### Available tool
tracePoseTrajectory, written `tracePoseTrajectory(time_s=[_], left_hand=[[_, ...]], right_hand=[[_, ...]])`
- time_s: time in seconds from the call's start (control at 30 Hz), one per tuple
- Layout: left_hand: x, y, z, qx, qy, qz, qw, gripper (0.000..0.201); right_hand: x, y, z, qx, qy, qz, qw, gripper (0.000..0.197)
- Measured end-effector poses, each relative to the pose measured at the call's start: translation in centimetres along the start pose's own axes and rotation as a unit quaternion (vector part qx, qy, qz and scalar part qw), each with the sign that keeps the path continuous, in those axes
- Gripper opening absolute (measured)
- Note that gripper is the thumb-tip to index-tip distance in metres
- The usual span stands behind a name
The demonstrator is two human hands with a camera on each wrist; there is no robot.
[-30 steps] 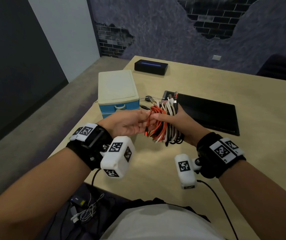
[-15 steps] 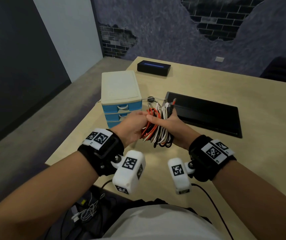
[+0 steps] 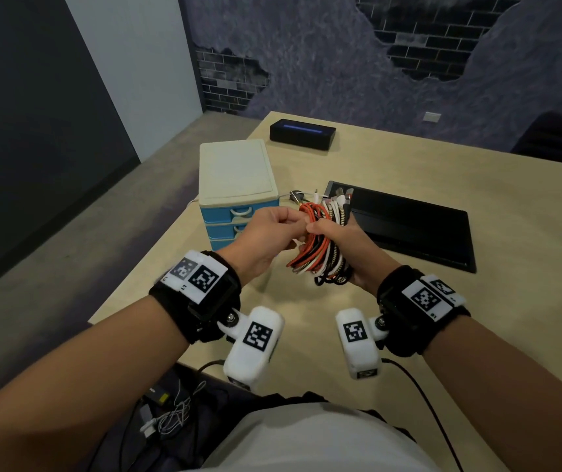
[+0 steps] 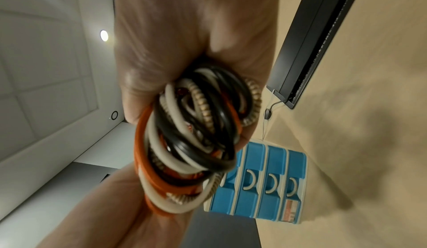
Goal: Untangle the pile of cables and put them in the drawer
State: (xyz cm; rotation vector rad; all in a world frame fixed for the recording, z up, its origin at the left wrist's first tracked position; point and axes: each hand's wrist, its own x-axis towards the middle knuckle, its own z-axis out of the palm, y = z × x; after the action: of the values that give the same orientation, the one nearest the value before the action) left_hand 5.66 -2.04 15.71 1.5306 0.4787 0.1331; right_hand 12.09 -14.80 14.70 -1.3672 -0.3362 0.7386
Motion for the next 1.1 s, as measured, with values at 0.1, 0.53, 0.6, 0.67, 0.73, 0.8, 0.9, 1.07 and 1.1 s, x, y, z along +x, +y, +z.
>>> tracePoseTrajectory(time_s=[0.1, 0.53, 0.6, 0.67, 0.73, 0.8, 0.9, 1.07, 1.1], left_hand=[[0.1, 0.7, -1.0, 0.021, -0.063, -0.007, 0.998, 0.015], [-0.4, -0.6, -2.7, 0.666, -0.063, 0.441, 0.598, 0.095], [0.0, -0.9, -2.5, 0.662, -0.076, 0.486, 0.565, 0.081], [0.4, -1.0, -2.6, 0.648, -0.088, 0.523, 0.547, 0.066], [0.9, -1.0, -2.6, 0.631, -0.094, 0.549, 0.54, 0.049], [1.4, -0.8, -2.5, 0.615, -0.105, 0.562, 0.543, 0.036], [1.5, -0.5, -2.2, 0.59, -0.136, 0.552, 0.573, 0.022], [1.3, -0.9, -2.2, 0.595, -0.14, 0.526, 0.591, 0.021], [1.3, -1.0, -2.2, 0.597, -0.14, 0.525, 0.59, 0.022]], right_hand=[[0.1, -0.3, -0.5, -0.028, 0.009, 0.007, 1.0, 0.018], [-0.1, -1.5, -0.3, -0.193, -0.134, 0.098, 0.967, 0.01], [-0.4, -1.6, 0.2, -0.196, -0.167, 0.127, 0.958, 0.009], [-0.6, -1.7, 0.2, -0.188, -0.208, 0.164, 0.946, 0.008], [-0.6, -1.8, 0.0, -0.187, -0.238, 0.179, 0.936, 0.013], [-0.6, -1.8, 0.0, -0.187, -0.252, 0.186, 0.931, 0.017], [-0.7, -1.6, -0.1, -0.191, -0.256, 0.209, 0.924, 0.029], [-0.6, -1.5, -0.3, -0.235, -0.259, 0.236, 0.907, 0.045], [-0.5, -1.6, -0.3, -0.247, -0.249, 0.237, 0.906, 0.051]])
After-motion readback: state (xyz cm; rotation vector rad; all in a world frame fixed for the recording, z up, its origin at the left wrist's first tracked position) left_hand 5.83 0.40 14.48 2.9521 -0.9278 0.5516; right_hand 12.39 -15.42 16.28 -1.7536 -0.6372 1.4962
